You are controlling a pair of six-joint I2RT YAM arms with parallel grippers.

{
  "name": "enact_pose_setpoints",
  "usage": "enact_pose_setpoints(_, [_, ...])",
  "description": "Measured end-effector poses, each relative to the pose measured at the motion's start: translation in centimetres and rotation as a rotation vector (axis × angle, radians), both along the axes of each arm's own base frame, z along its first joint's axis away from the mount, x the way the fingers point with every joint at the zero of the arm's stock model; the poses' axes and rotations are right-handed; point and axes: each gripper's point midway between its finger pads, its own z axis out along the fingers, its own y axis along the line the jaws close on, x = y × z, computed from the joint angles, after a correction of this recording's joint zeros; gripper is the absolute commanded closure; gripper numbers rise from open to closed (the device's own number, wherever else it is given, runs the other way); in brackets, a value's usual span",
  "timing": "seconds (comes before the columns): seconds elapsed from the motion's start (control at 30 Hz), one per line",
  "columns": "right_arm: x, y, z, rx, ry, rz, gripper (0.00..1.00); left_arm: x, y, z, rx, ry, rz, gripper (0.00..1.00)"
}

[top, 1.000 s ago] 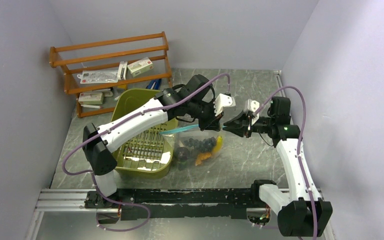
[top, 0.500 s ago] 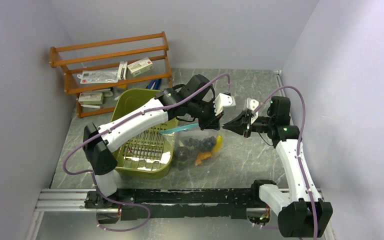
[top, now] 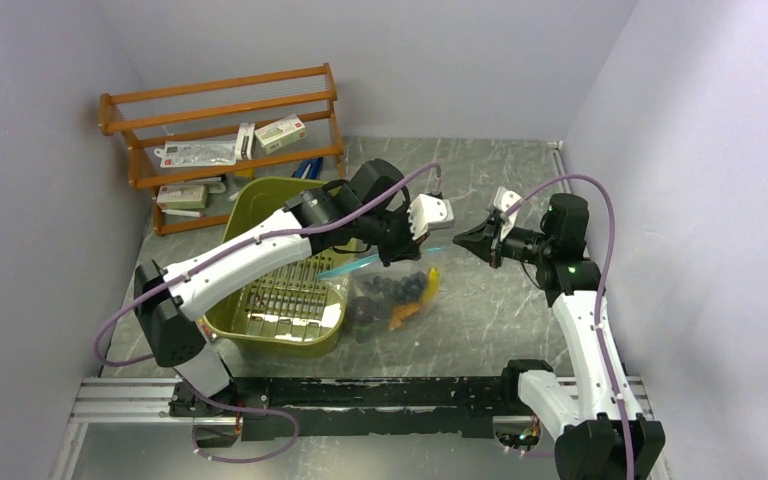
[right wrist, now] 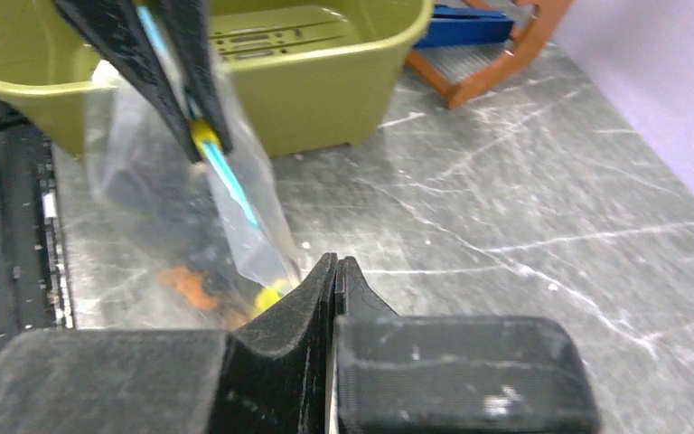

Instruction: Open the zip-top bag and remove the fake food

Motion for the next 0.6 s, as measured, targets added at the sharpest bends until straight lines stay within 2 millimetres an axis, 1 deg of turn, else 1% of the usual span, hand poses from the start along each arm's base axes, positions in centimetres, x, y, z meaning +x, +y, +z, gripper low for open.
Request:
enact_pose_setpoints(0.1, [1.0,-0.8,0.1,-0.025,-0.020,-0.065,1.00,-0.2,1.2,0.0,0.027,-0.007,0.021,0.93])
enact_pose_setpoints(0.23, [1.2,-1.1,0.2,-0.040,-0.033,-0.095,1.00,-0.5,2.2,-0.4,0.044,-0.007,0.036,0.93])
enact_pose_setpoints(0.27, [1.1,-1.1,0.2,-0.038,-0.035,-0.089,0.92,-0.6,2.3,-0.5,0.045,-0.005,0.037,0.93])
enact_pose_setpoints(0.33, [0.8,-0.8,0.3,-0.028,-0.036,-0.065,0.74,-0.7,2.3,-0.4,0.041,-0.004,0.038,0.93])
enact_pose_setpoints(0.37, [0.4,-0.5,0.5,-0.021,-0.038,-0.038,0.64,-0.7,2.3,-0.3,0.037,-0.003,0.036,0.93])
enact_pose_setpoints(0.4, [-0.1,-0.3,0.7,-0.013,-0.038,-0.011,0.57,-0.8,2.2,-0.2,0.035,0.001,0.034,0.93])
enact_pose_setpoints(0.43, [-0.4,-0.1,1.0,-0.006,-0.043,0.013,0.53,-0.8,2.1,0.0,0.029,0.005,0.031,0.93])
enact_pose_setpoints(0.53, [-1.4,0.5,2.0,0.011,-0.074,0.082,0.46,-0.9,1.0,1.1,-0.005,0.021,0.005,0.92])
enact_pose_setpoints(0.6, [-2.0,0.8,2.3,0.022,-0.085,0.116,0.42,-1.1,0.3,1.6,-0.026,0.037,-0.016,0.90])
